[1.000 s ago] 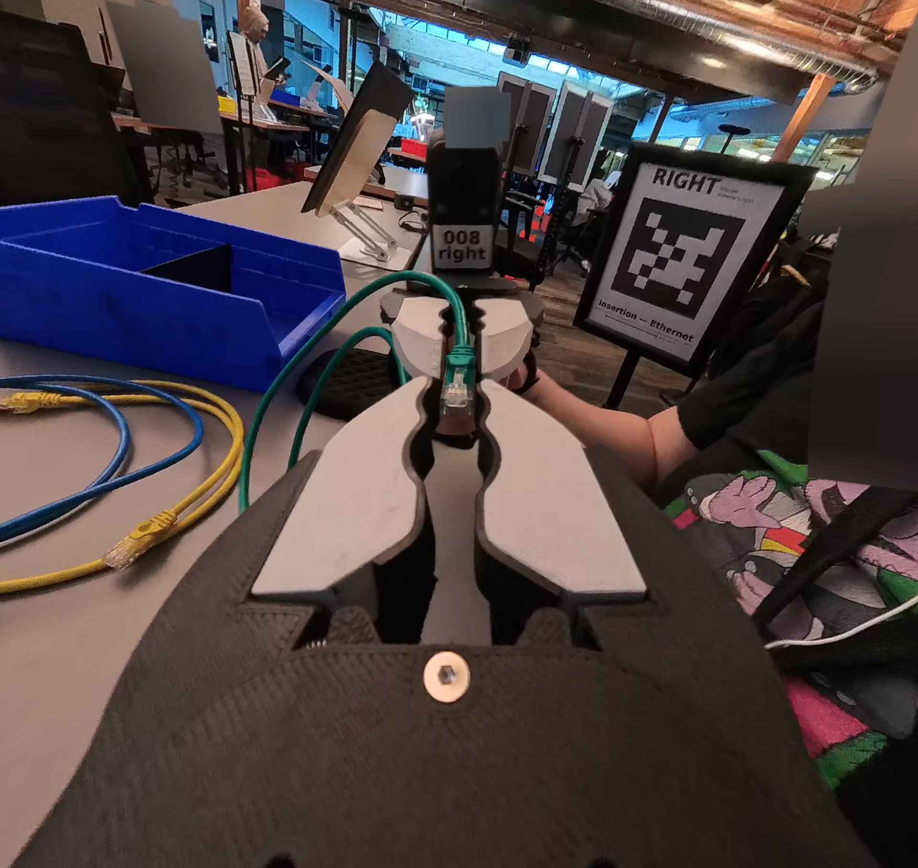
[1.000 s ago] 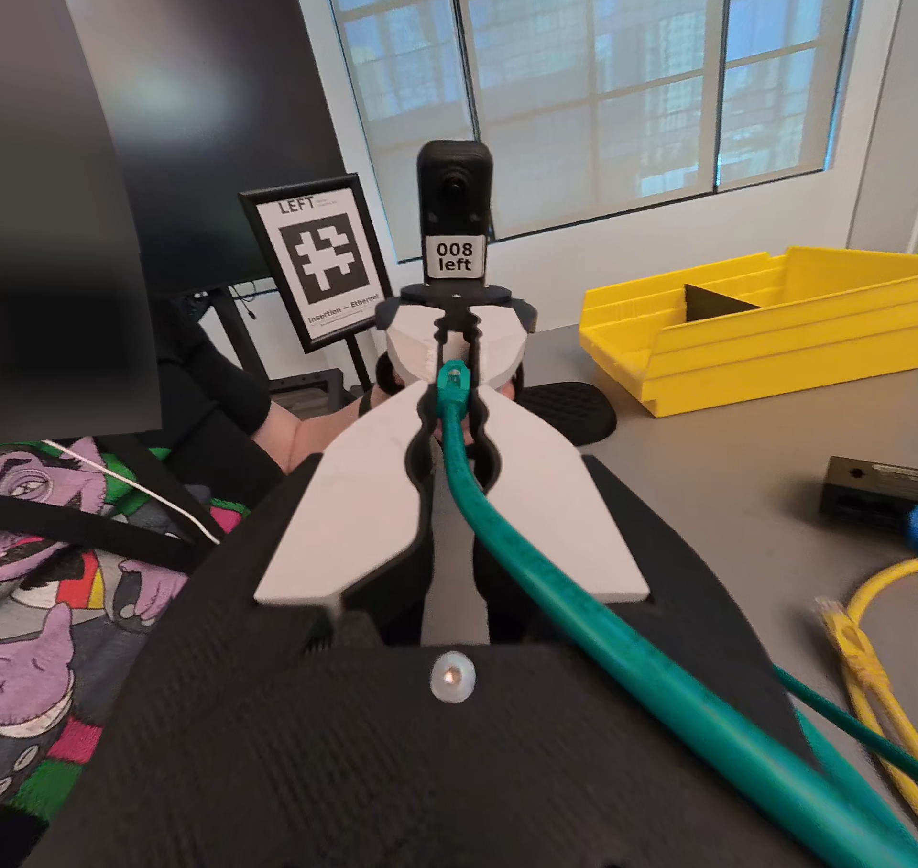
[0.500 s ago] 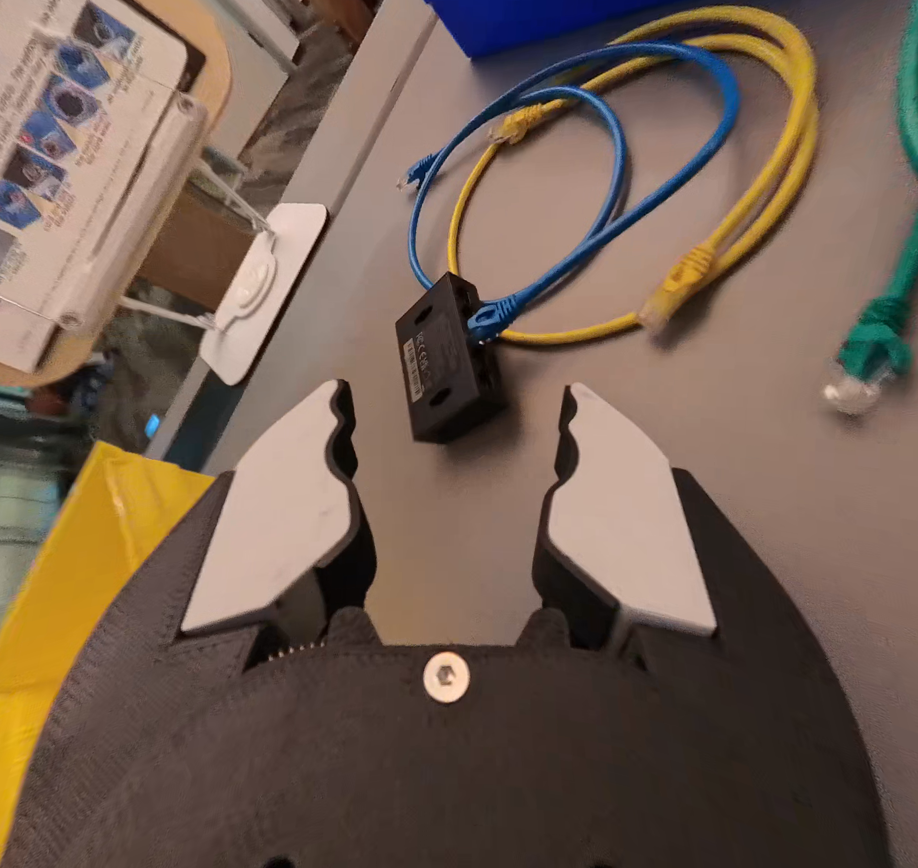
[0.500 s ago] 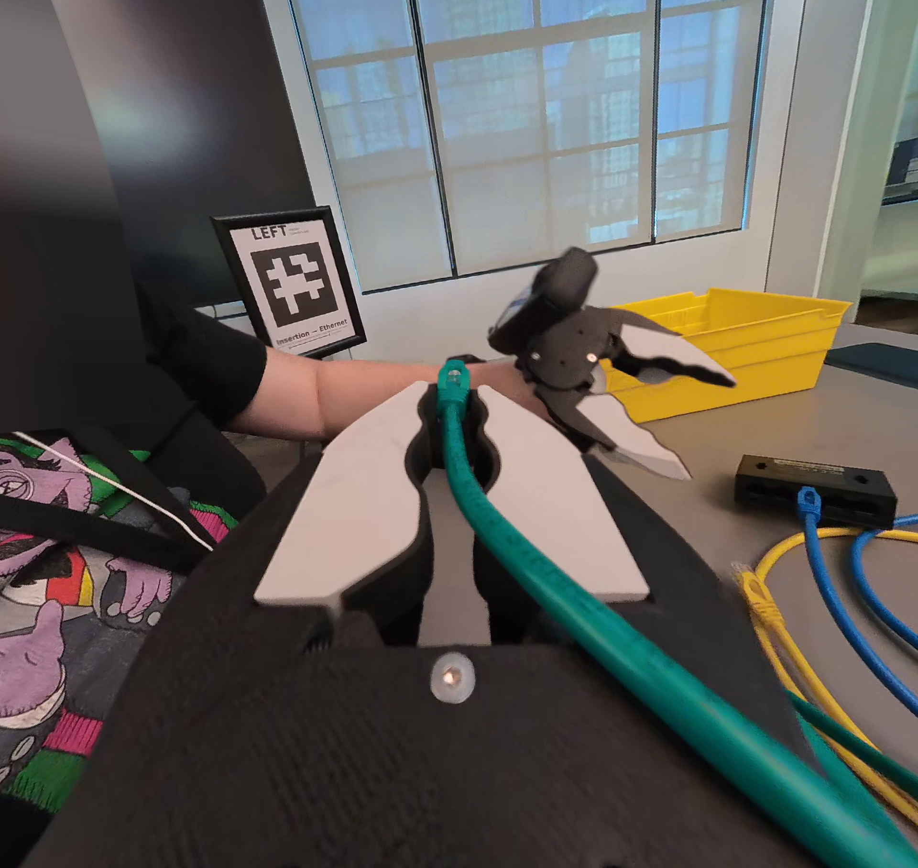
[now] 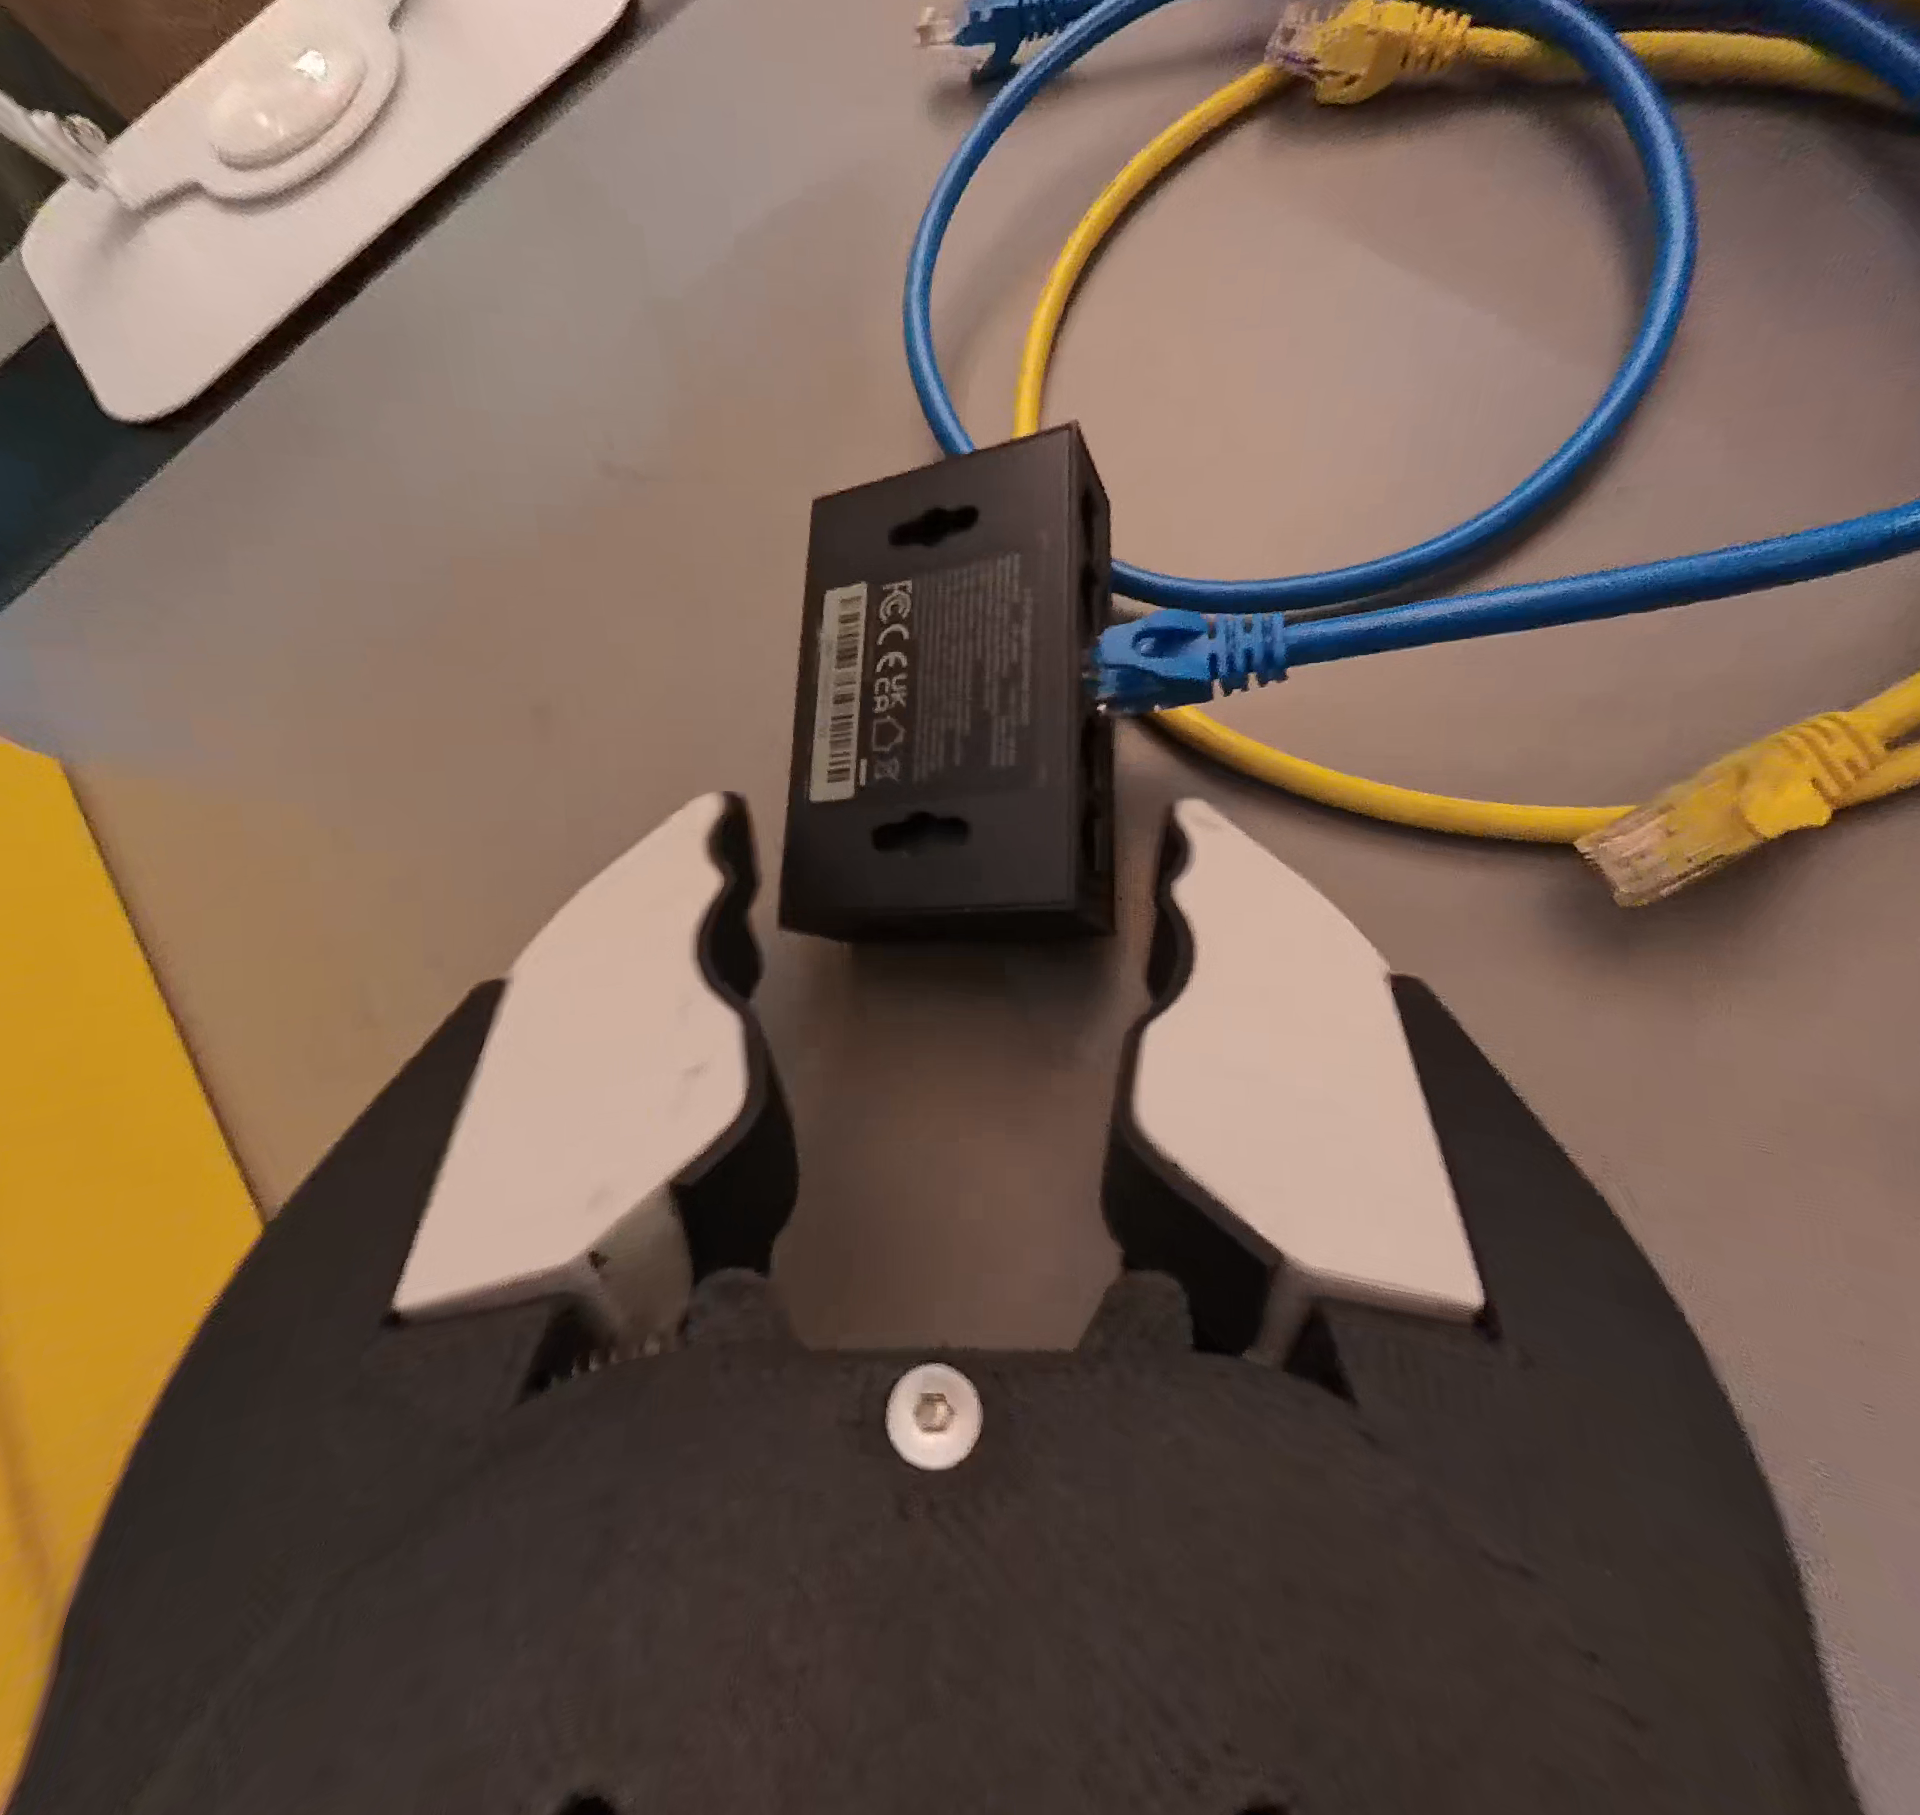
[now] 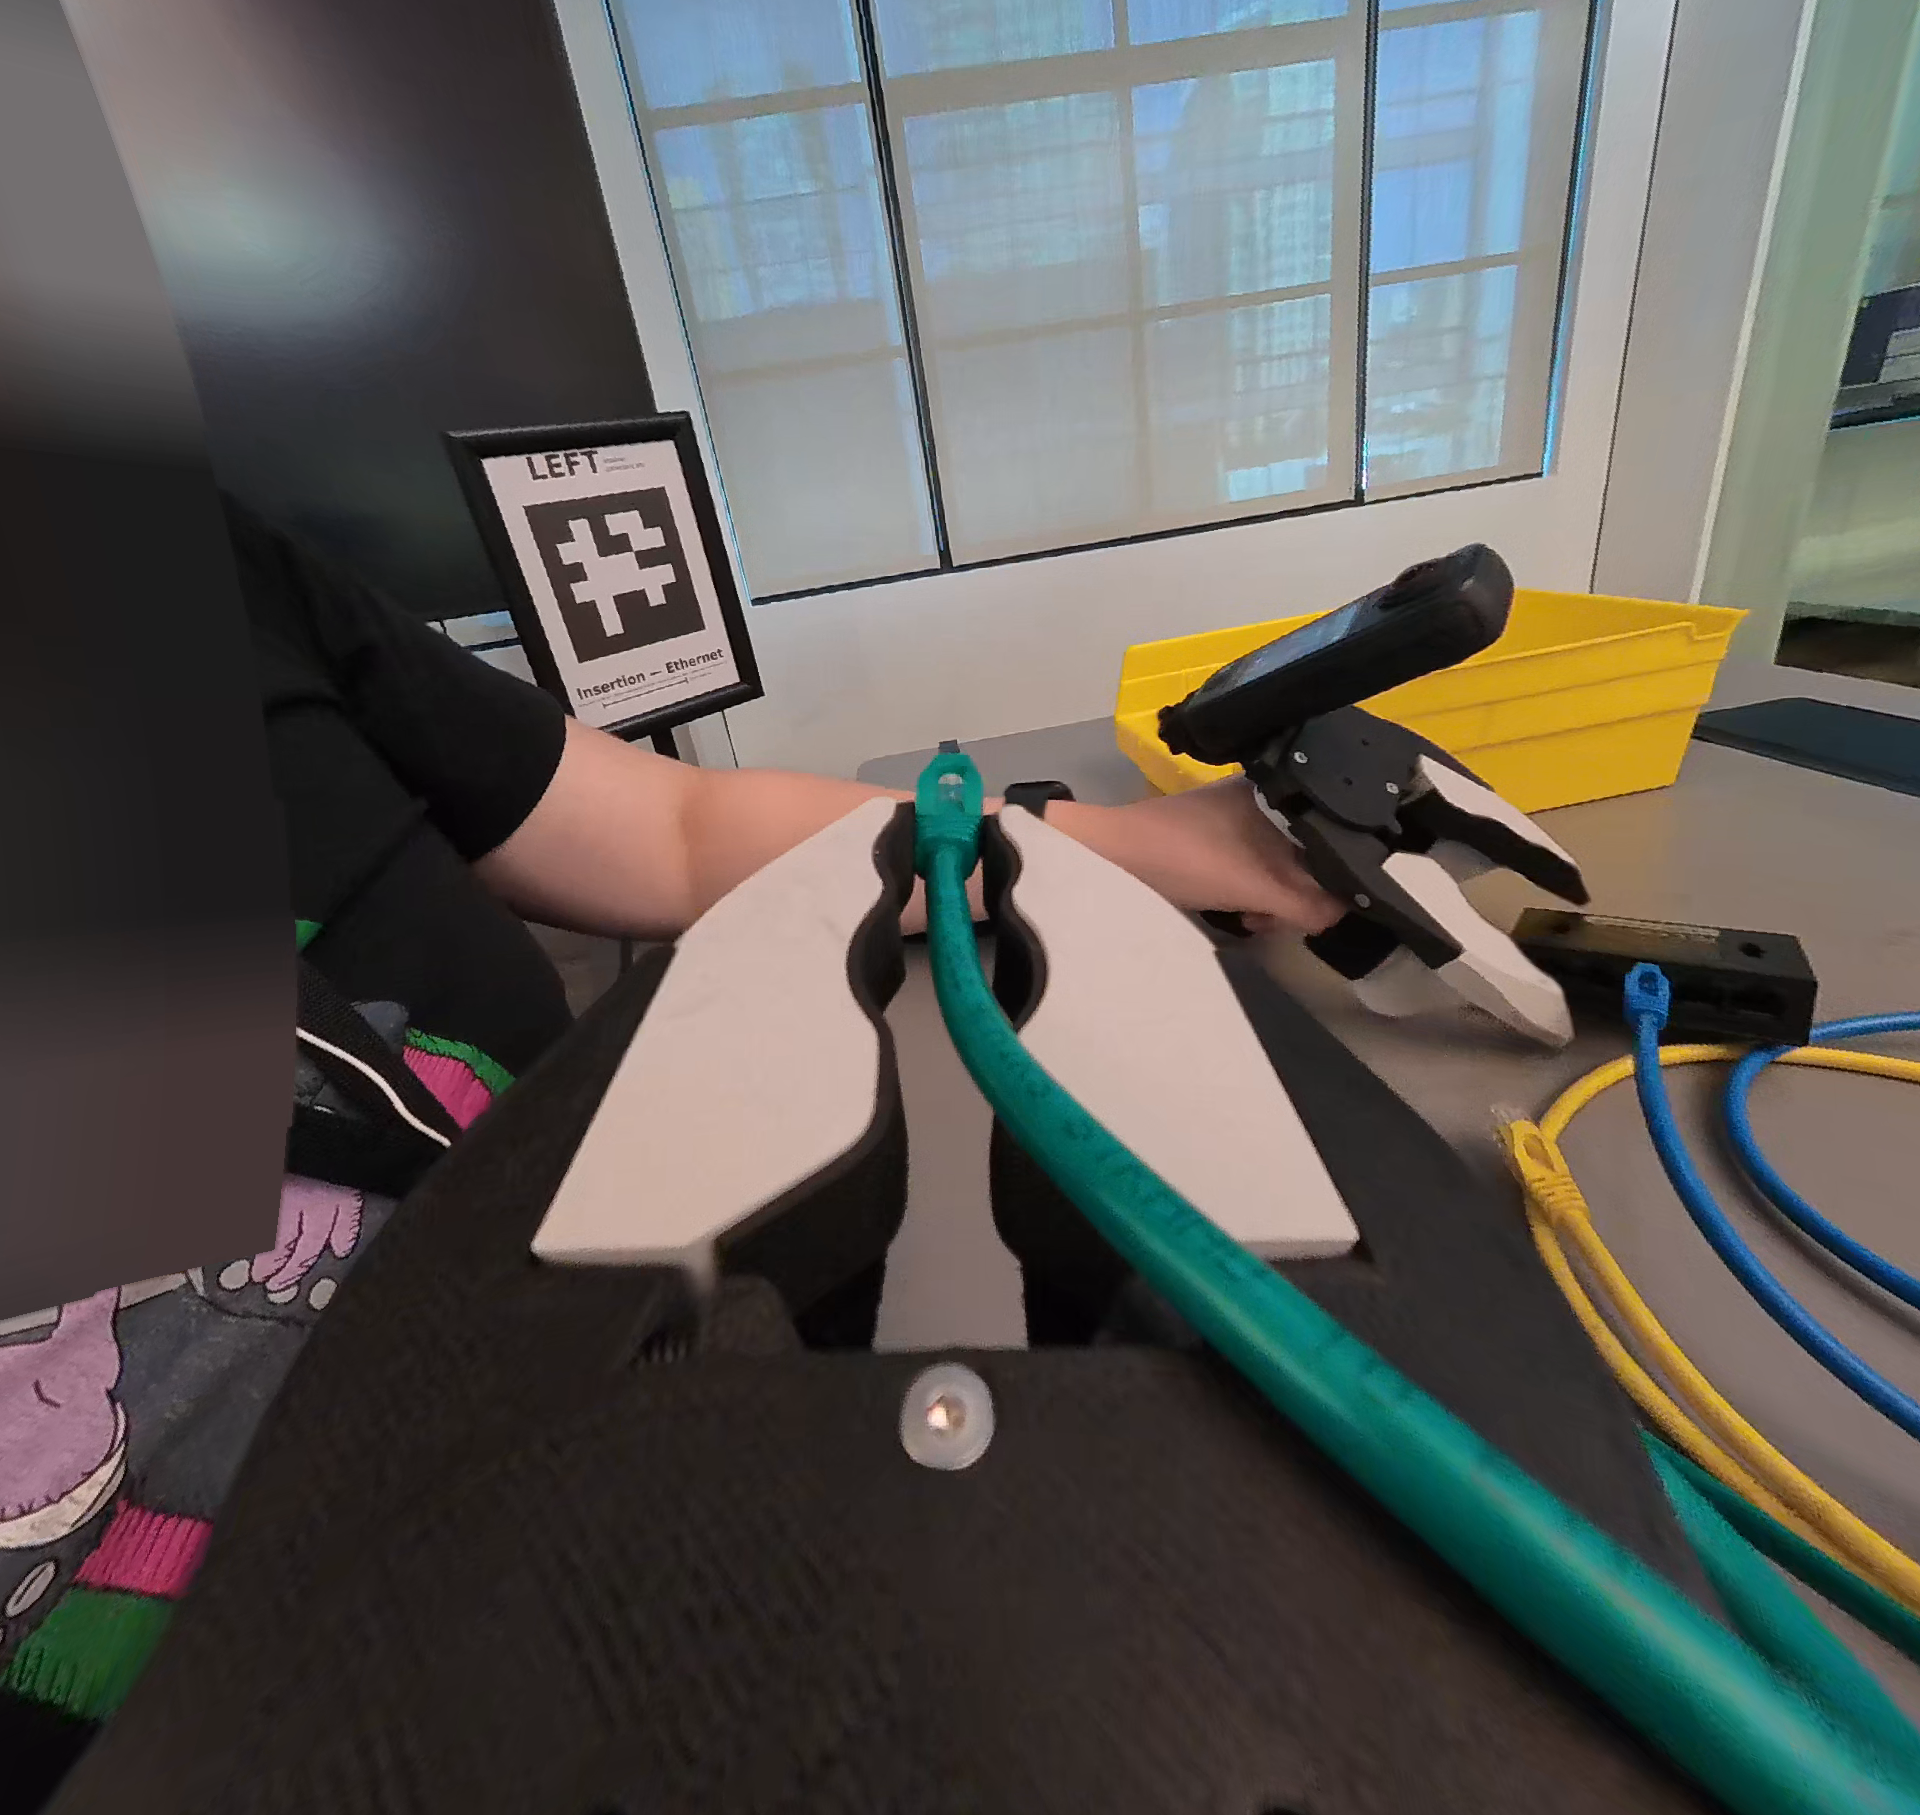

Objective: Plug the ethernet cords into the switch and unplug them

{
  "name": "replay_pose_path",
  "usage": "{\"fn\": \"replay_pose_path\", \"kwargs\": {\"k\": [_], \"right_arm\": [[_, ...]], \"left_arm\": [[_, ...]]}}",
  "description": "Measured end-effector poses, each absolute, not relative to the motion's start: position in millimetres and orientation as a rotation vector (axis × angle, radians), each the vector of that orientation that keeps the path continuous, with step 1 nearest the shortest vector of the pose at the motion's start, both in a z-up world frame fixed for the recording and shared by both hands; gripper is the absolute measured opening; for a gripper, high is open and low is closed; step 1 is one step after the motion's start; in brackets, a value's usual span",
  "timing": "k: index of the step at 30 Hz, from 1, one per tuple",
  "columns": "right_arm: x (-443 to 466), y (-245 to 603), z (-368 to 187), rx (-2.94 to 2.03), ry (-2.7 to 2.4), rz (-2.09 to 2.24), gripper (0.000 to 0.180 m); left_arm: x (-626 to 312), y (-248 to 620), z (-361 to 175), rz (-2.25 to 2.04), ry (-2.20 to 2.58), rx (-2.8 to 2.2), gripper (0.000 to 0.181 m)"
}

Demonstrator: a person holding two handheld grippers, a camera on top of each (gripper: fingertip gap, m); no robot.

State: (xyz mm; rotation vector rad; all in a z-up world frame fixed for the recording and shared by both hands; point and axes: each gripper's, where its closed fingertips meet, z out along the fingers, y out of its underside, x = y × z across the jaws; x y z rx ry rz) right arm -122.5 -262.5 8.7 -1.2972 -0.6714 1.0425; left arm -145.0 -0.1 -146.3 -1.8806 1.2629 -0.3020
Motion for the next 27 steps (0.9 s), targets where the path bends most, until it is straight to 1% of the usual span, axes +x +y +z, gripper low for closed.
{"fn": "replay_pose_path", "kwargs": {"k": [1,2,6,12,18,21,24,27], "right_arm": [[-122.1,-263.1,8.2,-1.298,-0.673,1.042,0.012],[-121.8,-263.3,7.3,-1.301,-0.676,1.039,0.012],[-116.3,-248.0,-8.0,-1.411,-0.627,0.961,0.012],[-124.7,-208.9,-41.3,-1.646,-0.603,0.698,0.012],[-115.8,-142.1,-58.2,-1.854,-0.604,0.313,0.012],[-105.3,-114.4,-66.8,-1.936,-0.59,0.177,0.012],[-104.4,-98.8,-72.1,-1.948,-0.574,0.192,0.012],[-91.6,-85.7,-74.5,-1.948,-0.551,0.085,0.012]], "left_arm": [[-142.5,-1.2,-145.9,-0.318,1.276,-1.863,0.06],[-140.2,-2.7,-145.9,-0.331,1.303,-1.847,0.058],[-139.0,-7.9,-144.9,-0.441,1.287,-1.966,0.058],[-133.6,-39.8,-136.7,-1.05,1.109,-2.309,0.058],[-132.4,-78.2,-133.8,-1.416,1.09,-2.379,0.058],[-130.1,-88.7,-133.6,-1.51,1.107,-2.363,0.058],[-130.6,-88.9,-133.8,-1.532,1.104,-2.369,0.059],[-131.7,-90.5,-133.9,-1.548,1.15,-2.361,0.059]]}}
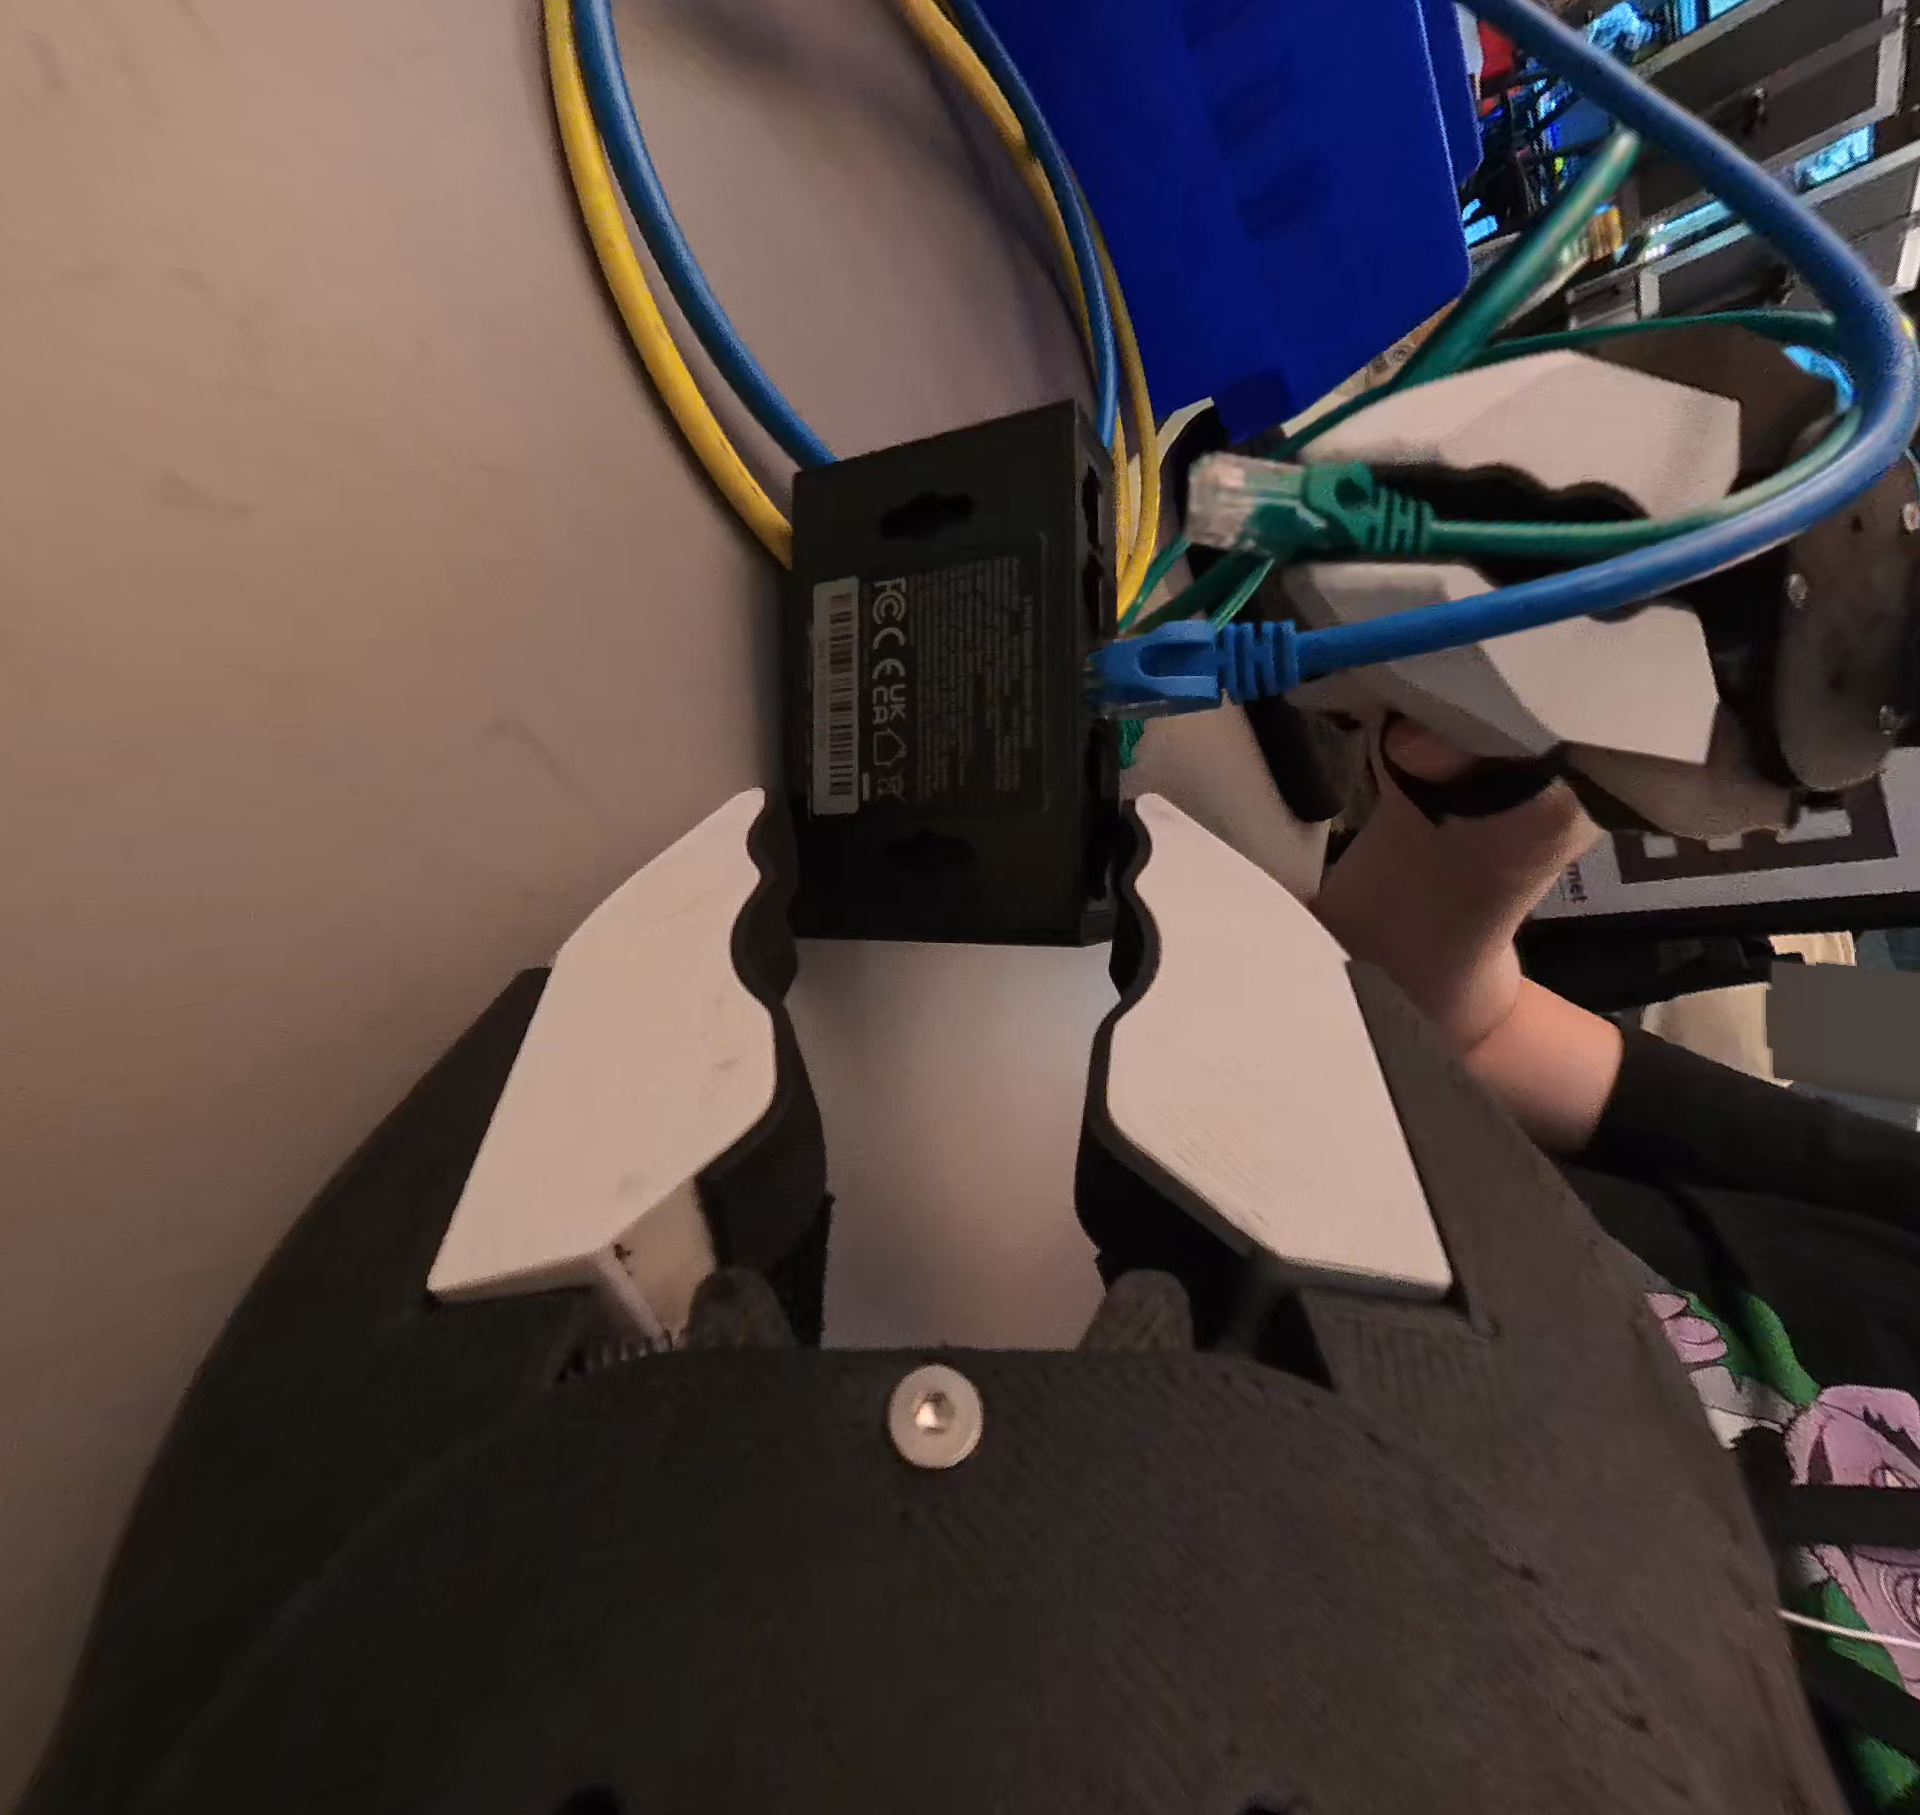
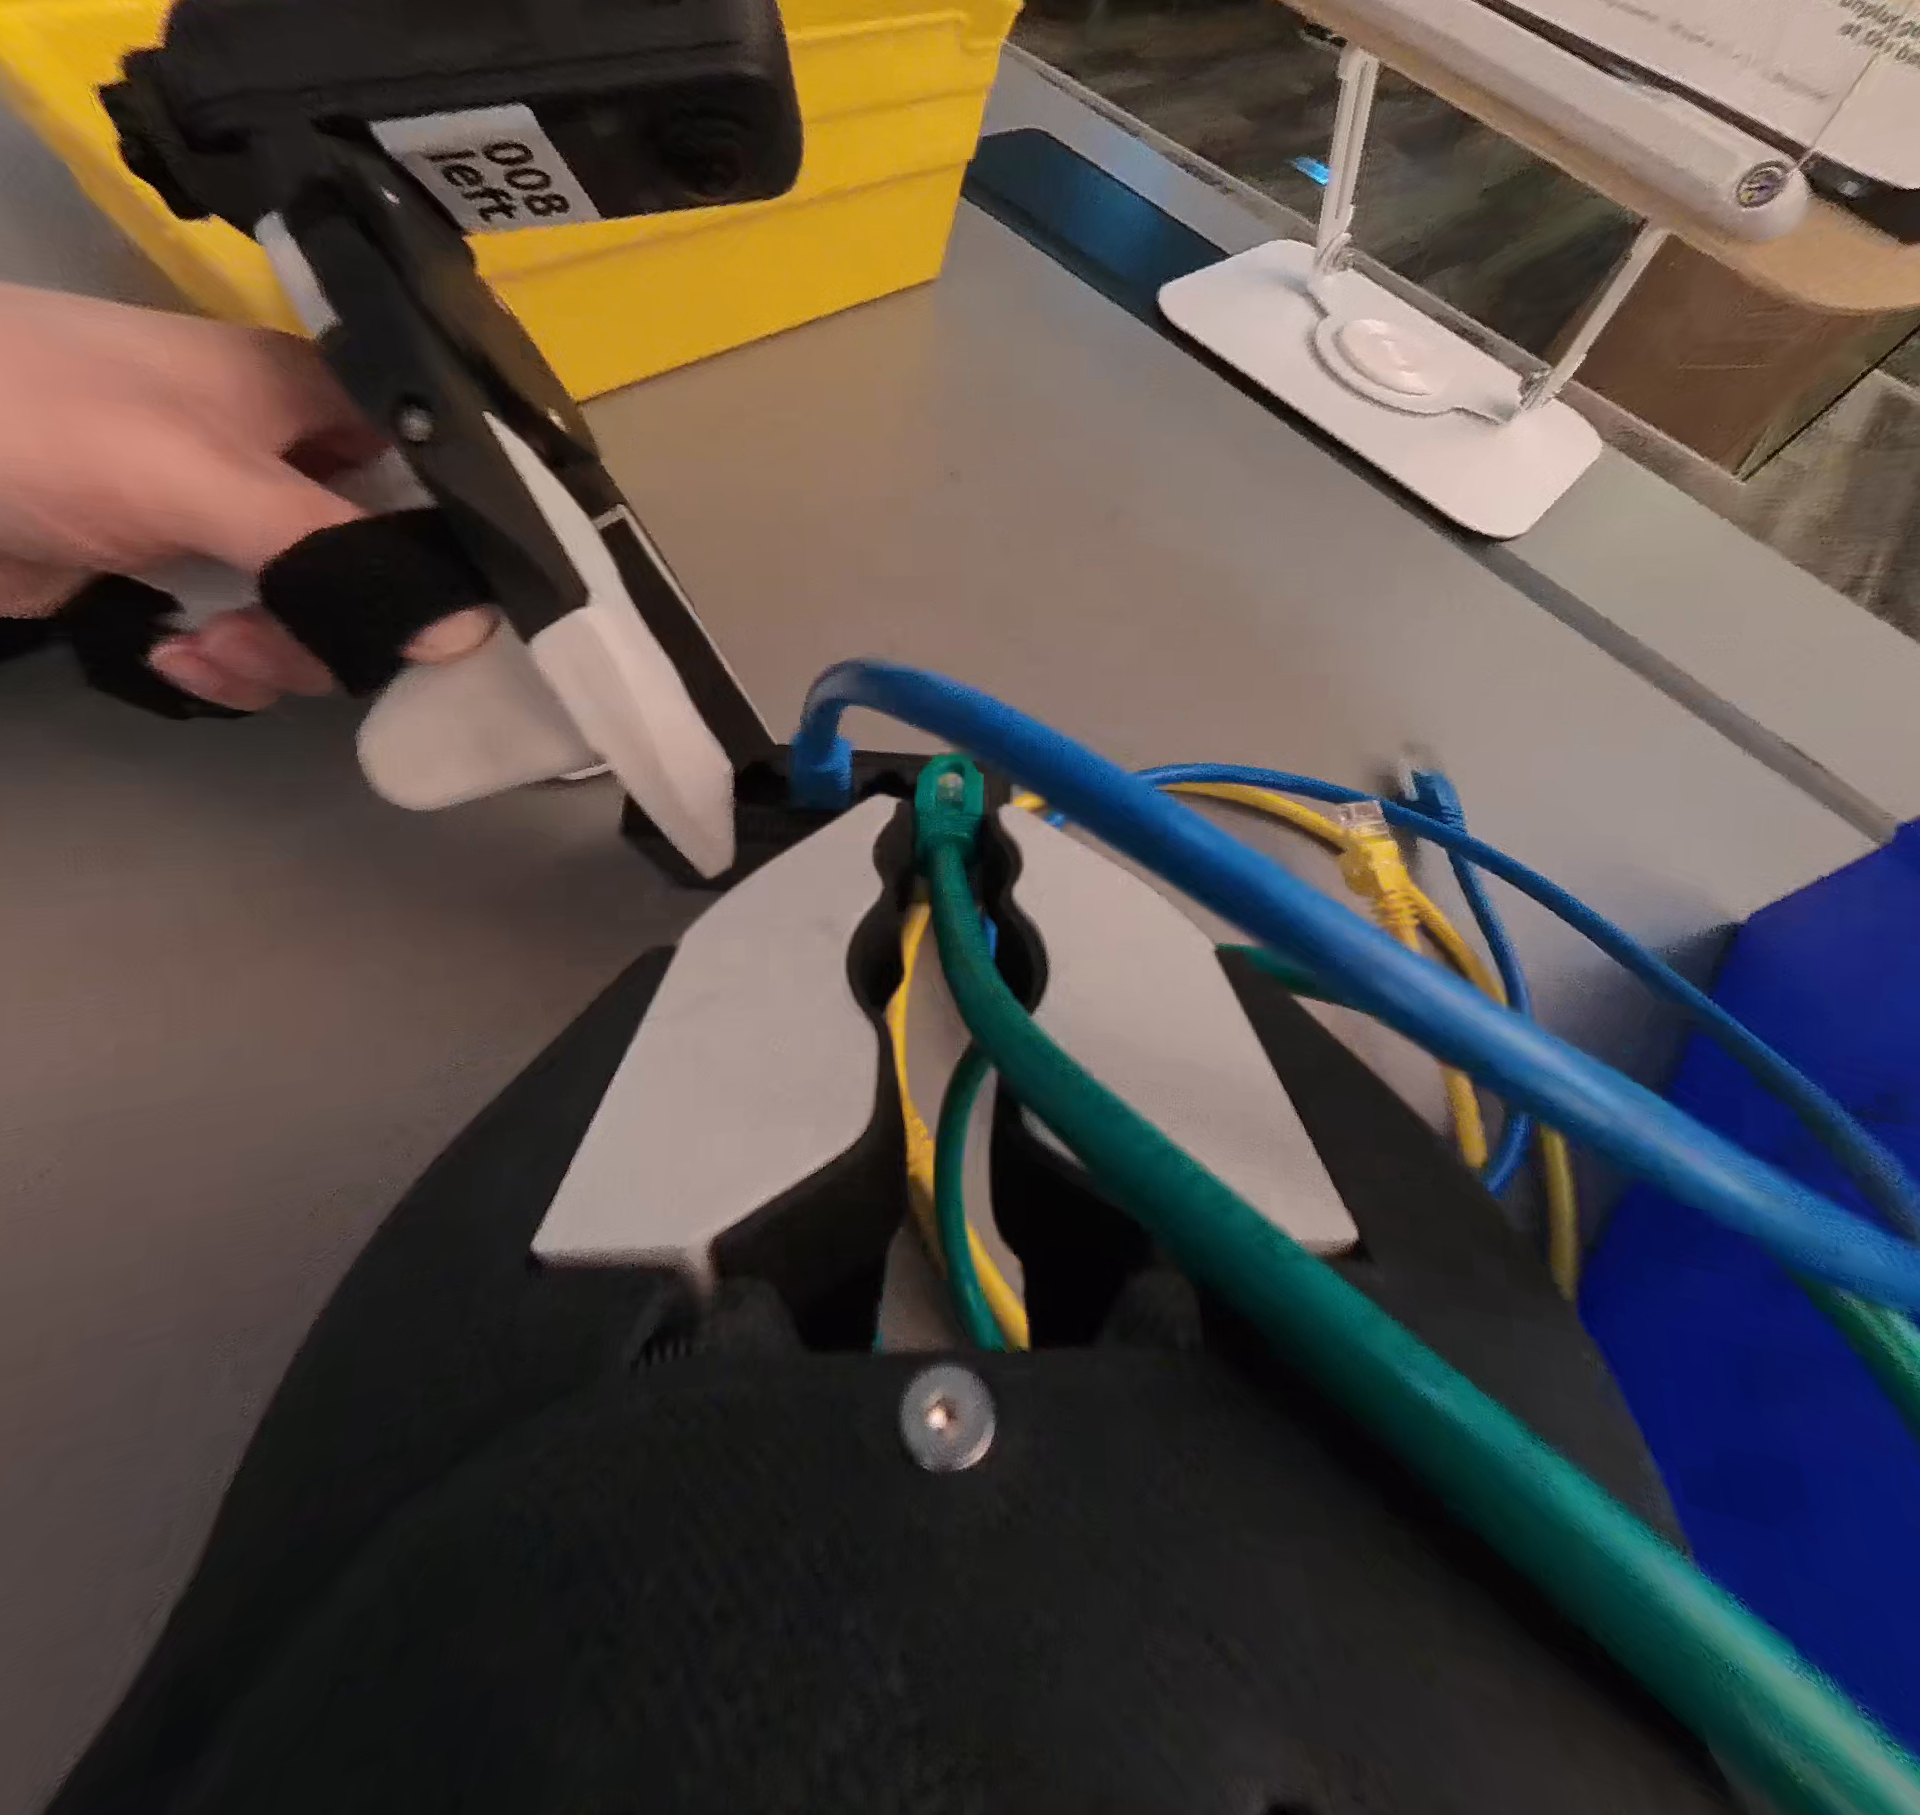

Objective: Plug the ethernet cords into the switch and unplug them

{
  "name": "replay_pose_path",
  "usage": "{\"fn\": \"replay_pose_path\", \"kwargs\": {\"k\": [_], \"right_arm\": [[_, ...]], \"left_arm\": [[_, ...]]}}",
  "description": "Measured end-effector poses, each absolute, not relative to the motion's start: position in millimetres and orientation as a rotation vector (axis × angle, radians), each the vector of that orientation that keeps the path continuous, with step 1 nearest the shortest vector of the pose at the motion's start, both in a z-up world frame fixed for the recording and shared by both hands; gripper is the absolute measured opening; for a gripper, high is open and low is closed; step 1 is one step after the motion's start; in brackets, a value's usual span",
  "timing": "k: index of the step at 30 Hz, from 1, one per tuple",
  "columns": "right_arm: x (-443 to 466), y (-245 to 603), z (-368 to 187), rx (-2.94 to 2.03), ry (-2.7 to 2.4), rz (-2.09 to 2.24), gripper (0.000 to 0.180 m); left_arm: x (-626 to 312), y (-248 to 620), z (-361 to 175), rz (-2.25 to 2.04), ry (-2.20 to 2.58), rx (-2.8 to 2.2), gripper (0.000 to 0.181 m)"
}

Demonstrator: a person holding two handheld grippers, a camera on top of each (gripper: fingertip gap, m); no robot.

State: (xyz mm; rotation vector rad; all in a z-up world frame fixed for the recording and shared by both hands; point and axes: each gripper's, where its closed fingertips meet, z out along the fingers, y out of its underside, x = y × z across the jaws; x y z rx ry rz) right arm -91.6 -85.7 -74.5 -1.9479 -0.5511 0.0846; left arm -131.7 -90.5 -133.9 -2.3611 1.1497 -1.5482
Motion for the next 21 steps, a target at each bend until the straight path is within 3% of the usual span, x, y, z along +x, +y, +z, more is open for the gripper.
{"fn": "replay_pose_path", "kwargs": {"k": [10,16,21], "right_arm": [[-98.5,-74.9,-88.4,-2.002,-0.547,0.194,0.012],[-101.8,-73.1,-89.2,-2.013,-0.541,0.22,0.012],[-103.1,-70.4,-89.4,-2.026,-0.542,0.201,0.013]], "left_arm": [[-131.1,-82.8,-128.1,-1.557,1.183,-2.265,0.059],[-137.2,-88.6,-117.7,-1.183,1.308,-2.052,0.095],[-124.9,-94.2,-133.5,-0.884,1.221,-2.04,0.091]]}}
